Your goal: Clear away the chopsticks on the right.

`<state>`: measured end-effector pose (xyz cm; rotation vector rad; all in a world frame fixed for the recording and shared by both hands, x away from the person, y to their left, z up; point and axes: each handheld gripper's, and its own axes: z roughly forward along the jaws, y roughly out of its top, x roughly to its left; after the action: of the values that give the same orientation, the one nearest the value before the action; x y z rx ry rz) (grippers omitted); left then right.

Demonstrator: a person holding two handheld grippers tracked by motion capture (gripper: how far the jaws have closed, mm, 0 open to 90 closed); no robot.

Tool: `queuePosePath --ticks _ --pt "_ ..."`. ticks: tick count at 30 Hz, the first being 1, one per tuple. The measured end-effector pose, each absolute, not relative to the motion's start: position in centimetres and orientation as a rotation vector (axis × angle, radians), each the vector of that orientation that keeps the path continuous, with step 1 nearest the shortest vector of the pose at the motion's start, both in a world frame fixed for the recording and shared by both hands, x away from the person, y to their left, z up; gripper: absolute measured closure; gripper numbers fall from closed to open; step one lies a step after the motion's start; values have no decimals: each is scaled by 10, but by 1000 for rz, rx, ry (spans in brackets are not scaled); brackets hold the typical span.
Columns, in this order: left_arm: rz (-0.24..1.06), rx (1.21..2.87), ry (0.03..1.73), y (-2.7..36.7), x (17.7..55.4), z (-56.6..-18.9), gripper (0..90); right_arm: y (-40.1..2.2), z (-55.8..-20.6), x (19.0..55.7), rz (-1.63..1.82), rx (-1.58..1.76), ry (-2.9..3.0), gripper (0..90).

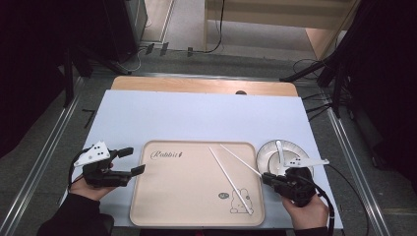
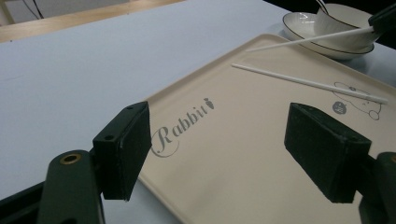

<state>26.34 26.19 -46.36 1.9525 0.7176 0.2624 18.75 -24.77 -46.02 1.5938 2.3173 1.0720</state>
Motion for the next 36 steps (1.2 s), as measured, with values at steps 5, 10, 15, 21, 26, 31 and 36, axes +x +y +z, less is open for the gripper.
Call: queuePosePath --ticks 5,10,15,21,26,31,36 --pt "262 1954 717 261 263 -464 230 -237 -472 186 1015 1598 2317 849" --pt "264 1952 722 262 264 -464 230 -225 -491 181 979 1654 2312 848" --pt "262 1956 715 261 264 -464 231 -213 -505 177 952 1665 2321 845" --pt "261 1955 713 261 264 -463 230 -203 -517 177 948 1680 2330 842" --pt "260 1954 712 261 264 -464 230 -200 -523 180 969 1706 2331 840" --pt "259 1956 710 261 264 -464 230 -202 -525 182 984 1715 2325 808" --pt "259 1957 710 261 264 -464 231 -201 -521 182 997 1708 2320 717"
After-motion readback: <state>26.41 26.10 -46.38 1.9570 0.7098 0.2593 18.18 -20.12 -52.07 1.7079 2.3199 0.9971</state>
